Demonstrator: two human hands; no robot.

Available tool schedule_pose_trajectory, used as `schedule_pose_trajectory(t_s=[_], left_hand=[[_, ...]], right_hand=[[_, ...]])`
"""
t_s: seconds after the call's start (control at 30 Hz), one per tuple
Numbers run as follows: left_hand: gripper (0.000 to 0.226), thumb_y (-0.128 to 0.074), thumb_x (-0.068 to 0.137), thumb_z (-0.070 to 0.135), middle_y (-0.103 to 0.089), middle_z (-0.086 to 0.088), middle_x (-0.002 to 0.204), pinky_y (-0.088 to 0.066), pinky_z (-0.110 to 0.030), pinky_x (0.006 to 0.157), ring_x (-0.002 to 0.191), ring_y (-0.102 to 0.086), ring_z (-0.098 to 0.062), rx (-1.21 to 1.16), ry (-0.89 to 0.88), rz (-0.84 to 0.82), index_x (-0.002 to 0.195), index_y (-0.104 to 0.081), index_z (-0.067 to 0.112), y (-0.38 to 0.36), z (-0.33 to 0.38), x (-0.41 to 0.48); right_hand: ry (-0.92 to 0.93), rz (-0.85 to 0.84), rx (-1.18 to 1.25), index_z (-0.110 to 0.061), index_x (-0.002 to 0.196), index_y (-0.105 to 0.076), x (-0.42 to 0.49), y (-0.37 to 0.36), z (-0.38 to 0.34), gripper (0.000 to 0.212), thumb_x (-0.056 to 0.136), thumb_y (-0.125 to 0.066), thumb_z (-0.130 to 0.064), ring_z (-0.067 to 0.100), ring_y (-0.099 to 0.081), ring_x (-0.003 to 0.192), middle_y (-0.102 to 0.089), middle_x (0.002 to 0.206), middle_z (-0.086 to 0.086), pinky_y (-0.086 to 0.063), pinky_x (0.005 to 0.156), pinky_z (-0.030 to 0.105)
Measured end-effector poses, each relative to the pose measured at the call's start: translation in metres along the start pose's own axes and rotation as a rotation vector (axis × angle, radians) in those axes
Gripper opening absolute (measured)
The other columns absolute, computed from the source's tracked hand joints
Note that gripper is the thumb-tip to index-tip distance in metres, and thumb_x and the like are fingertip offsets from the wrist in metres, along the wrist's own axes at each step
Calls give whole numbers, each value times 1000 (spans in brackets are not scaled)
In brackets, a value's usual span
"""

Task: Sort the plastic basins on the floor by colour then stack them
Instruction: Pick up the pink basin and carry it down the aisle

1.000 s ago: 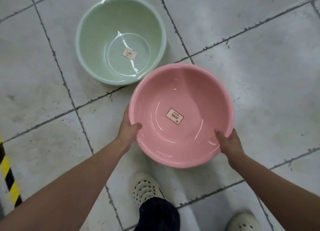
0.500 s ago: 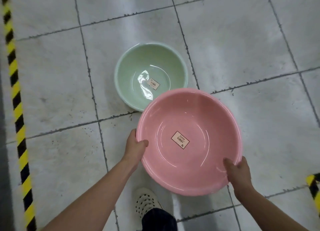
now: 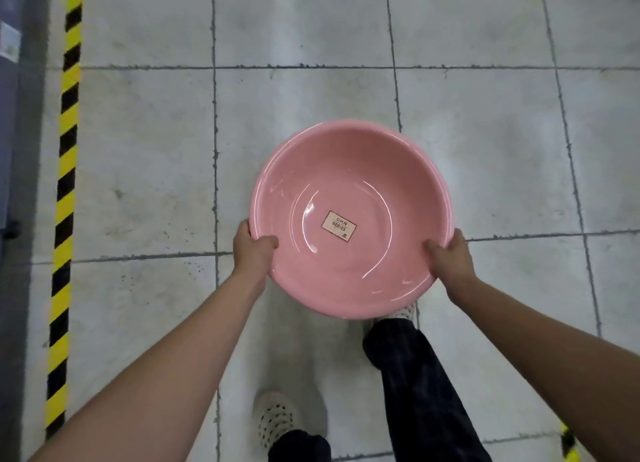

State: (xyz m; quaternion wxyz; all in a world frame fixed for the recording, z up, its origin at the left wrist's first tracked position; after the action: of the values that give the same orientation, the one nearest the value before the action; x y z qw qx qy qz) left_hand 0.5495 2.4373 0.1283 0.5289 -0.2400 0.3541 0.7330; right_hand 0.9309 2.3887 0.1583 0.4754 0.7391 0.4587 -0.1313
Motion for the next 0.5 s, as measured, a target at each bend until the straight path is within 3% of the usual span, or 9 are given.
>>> schedule_pose_trajectory(t_s=[0.17,0.23,0.33,0.4,0.5], left_hand=[[40,-58,78,-2,-62,0,96,-51,-30,69,89,-61,-23,14,-4,42,112,-53,19,-30,-11,69],[46,-61,73,3,-63,-5,114,-54,-35,79,100,-62,-27,6,17,86,114,-56,23,-42,-30,97],[57,-61,60,14,-51,-12,144,-54,-44,93,114,-59,-32,24,70,129,115,-59,27,-56,-65,130],[67,-61,62,12,-54,-12,140,-55,-44,89,111,-60,-32,-30,96,138,128,-58,25,-61,-87,147],[72,-59,72,-2,-65,-3,114,-54,-33,77,97,-61,-24,-83,50,136,137,-54,29,-68,-103,162]], right_hand=[[42,-84,-138,-16,119,-47,94,-41,-25,36,85,-57,-22,32,-63,93,-62,105,8,-57,80,50],[64,-114,-185,-14,122,-46,127,-59,-28,39,86,-58,-22,32,-62,94,-62,108,9,-57,79,48],[72,-136,-228,-15,120,-47,169,-84,-16,37,86,-59,-21,32,-62,95,-63,109,10,-56,83,48],[73,-152,-242,-16,123,-49,189,-102,-6,41,83,-60,-23,33,-64,96,-64,109,9,-56,86,53],[46,-146,-214,-17,128,-49,211,-123,16,47,83,-62,-22,34,-63,101,-64,111,8,-54,91,54]])
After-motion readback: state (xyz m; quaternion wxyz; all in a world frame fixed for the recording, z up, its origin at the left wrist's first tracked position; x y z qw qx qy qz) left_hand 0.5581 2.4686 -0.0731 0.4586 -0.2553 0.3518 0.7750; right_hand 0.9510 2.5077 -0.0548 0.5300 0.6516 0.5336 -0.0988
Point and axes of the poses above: each hand's wrist, its own x-axis towards the middle knuckle, its own y-axis out of the back of the hand, z = x × y, the point moved 9 cm from there along x, towards the middle knuckle
